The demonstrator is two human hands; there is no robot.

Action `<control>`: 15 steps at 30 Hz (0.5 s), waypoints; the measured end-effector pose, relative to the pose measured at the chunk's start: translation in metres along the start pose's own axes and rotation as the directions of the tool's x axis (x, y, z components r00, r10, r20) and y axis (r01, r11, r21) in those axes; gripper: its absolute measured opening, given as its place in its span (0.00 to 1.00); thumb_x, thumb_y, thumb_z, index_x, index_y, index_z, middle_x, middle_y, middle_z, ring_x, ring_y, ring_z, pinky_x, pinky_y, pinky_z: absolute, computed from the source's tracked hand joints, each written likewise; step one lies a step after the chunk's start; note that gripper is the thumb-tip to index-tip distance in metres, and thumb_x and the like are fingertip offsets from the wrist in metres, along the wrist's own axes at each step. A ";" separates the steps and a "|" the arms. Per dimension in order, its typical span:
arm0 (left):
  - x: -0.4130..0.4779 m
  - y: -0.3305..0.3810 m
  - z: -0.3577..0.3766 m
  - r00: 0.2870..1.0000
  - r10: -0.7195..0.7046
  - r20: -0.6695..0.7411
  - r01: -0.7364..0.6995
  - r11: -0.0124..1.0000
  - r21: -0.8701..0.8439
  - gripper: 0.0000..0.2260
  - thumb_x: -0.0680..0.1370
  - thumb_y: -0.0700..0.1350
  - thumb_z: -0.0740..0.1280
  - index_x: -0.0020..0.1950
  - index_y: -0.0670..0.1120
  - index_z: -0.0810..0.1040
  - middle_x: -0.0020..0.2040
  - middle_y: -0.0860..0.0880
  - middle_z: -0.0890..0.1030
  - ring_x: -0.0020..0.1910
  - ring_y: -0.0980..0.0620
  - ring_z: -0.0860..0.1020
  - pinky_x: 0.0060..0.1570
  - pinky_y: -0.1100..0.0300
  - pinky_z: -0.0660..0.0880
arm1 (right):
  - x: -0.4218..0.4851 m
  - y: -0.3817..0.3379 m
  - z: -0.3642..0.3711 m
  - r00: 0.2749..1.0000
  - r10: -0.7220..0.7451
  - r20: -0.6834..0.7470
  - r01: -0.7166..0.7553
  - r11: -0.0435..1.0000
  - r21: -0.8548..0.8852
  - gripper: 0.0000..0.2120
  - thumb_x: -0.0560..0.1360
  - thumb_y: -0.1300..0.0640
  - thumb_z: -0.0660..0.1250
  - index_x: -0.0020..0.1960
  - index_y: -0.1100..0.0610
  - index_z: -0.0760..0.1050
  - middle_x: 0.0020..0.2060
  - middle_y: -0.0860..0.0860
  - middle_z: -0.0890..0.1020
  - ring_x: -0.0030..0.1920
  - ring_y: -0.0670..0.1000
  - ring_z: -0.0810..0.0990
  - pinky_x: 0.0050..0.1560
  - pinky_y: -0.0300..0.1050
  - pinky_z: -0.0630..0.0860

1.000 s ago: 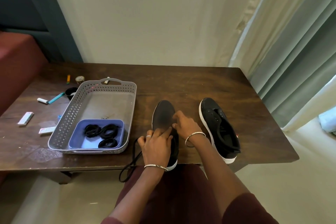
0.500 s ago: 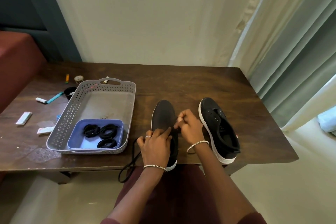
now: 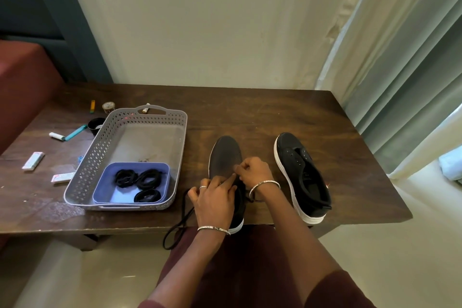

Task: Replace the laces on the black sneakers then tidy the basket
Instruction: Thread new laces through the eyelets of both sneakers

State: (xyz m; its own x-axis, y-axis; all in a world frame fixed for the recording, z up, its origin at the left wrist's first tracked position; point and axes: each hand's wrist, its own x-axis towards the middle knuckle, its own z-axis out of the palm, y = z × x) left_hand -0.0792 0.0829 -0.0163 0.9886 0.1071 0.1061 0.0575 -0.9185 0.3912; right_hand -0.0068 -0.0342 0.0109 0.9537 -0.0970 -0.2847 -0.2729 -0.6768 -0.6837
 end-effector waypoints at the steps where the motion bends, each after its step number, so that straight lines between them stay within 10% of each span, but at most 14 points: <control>1: 0.000 0.000 0.000 1.000 -0.001 -0.001 0.001 1.000 -0.004 0.16 0.82 0.55 0.60 0.69 0.65 0.73 0.60 0.60 0.78 0.60 0.53 0.71 0.58 0.50 0.59 | 0.001 -0.001 0.001 1.000 -0.013 -0.018 0.012 1.000 -0.022 0.13 0.78 0.50 0.67 0.37 0.55 0.78 0.39 0.54 0.84 0.44 0.55 0.82 0.48 0.49 0.78; 15: 0.016 0.001 -0.004 0.995 -0.093 0.024 0.095 0.984 -0.150 0.17 0.76 0.45 0.68 0.62 0.55 0.69 0.56 0.57 0.79 0.60 0.51 0.74 0.58 0.52 0.61 | -0.015 0.017 0.007 0.965 -0.121 -0.232 0.130 0.991 0.023 0.06 0.74 0.50 0.72 0.40 0.50 0.84 0.34 0.46 0.84 0.39 0.46 0.82 0.47 0.48 0.80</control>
State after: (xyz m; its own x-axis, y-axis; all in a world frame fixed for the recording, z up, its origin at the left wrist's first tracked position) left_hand -0.0644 0.0855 -0.0103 0.9820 0.1826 0.0477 0.1296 -0.8364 0.5325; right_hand -0.0263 -0.0396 -0.0011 0.9829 -0.1805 -0.0361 -0.1492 -0.6663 -0.7306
